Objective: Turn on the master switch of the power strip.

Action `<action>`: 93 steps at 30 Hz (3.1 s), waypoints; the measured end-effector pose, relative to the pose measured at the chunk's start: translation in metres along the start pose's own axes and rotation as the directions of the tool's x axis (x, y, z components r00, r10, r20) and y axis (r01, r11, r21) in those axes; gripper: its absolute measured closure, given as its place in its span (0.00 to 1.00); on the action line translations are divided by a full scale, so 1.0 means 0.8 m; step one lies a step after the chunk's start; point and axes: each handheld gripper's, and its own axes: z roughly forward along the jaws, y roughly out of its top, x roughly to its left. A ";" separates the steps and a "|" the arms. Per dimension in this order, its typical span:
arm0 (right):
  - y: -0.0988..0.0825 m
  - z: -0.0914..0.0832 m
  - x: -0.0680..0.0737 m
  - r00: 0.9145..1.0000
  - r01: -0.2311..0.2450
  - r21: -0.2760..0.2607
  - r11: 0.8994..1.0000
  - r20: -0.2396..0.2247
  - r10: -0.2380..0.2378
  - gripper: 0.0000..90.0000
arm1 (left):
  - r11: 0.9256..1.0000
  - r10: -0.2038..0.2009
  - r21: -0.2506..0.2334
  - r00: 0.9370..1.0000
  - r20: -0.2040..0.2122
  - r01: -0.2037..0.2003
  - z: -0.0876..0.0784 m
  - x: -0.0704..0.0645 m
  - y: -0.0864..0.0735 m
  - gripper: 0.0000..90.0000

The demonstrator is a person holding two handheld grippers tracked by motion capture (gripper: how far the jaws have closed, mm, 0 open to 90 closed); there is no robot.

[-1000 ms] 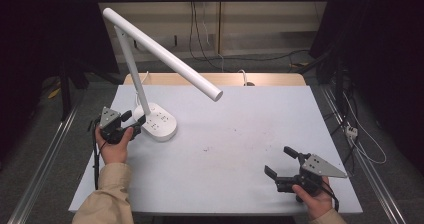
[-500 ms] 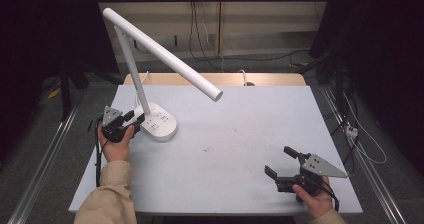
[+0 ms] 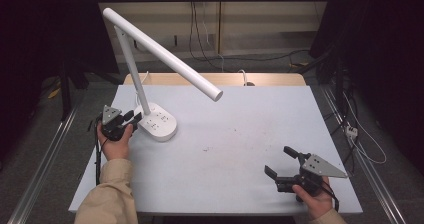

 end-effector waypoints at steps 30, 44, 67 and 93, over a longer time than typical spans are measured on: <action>-0.001 0.000 0.000 1.000 0.000 0.002 1.000 -0.005 0.000 0.04 | 0.999 -0.016 0.028 1.000 -0.004 0.016 0.018 0.004 0.002 0.95; 0.000 0.000 0.000 1.000 0.007 0.002 1.000 -0.007 -0.007 0.04 | 0.999 -0.017 0.048 1.000 -0.012 0.018 0.023 0.006 -0.001 1.00; -0.001 -0.001 -0.001 1.000 0.008 0.000 1.000 -0.006 -0.008 0.04 | 0.997 -0.024 0.079 0.999 -0.043 0.028 0.039 0.006 -0.011 1.00; -0.001 -0.002 0.000 1.000 0.006 0.001 1.000 -0.012 -0.006 0.03 | 0.995 -0.029 0.090 0.998 -0.061 0.034 0.041 0.004 -0.011 1.00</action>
